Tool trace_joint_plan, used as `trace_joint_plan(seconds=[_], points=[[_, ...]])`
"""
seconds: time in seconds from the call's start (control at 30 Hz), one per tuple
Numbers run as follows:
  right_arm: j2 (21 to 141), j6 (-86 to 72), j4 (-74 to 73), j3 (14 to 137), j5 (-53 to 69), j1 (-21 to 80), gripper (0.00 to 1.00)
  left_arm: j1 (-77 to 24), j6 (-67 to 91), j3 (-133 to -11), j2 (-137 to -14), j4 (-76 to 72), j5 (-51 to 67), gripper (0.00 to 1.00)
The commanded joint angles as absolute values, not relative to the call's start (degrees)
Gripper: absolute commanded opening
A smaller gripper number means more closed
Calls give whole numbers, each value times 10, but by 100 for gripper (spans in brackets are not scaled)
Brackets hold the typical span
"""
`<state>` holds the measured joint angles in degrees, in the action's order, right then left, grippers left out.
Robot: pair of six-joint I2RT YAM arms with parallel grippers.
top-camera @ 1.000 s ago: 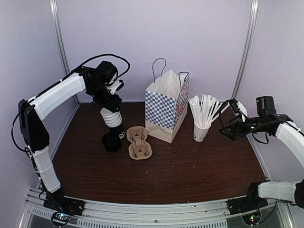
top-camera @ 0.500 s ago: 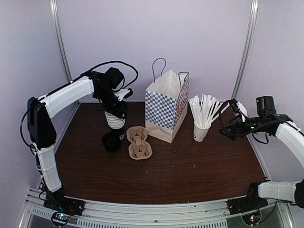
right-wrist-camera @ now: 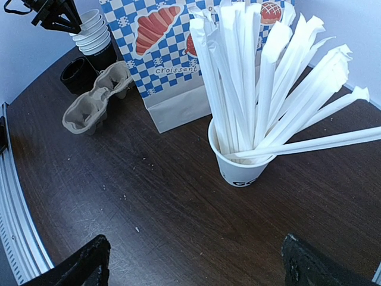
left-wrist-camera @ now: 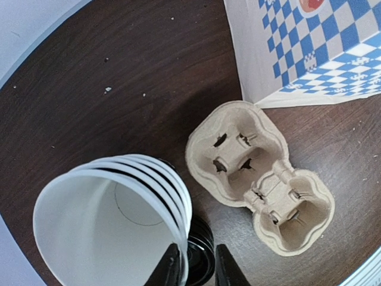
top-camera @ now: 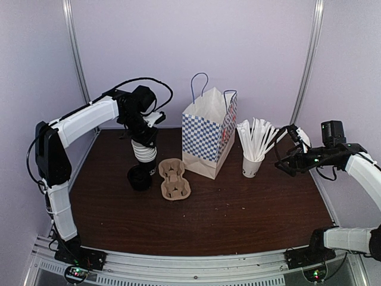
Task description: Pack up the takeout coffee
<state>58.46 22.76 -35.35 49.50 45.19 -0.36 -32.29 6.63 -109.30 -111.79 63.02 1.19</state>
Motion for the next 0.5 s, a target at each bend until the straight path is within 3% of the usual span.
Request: trace_joint_plan(seconds=[0.0, 0.3, 0.47], points=[[586, 234, -359, 490, 449, 0, 100, -322, 69, -1101, -1127, 624, -24, 20], [588, 235, -359, 490, 450, 0, 100, -322, 61, -1124, -1122, 648, -42, 1], [588, 235, -359, 490, 450, 0, 100, -322, 26, -1173, -1129, 689, -85, 0]])
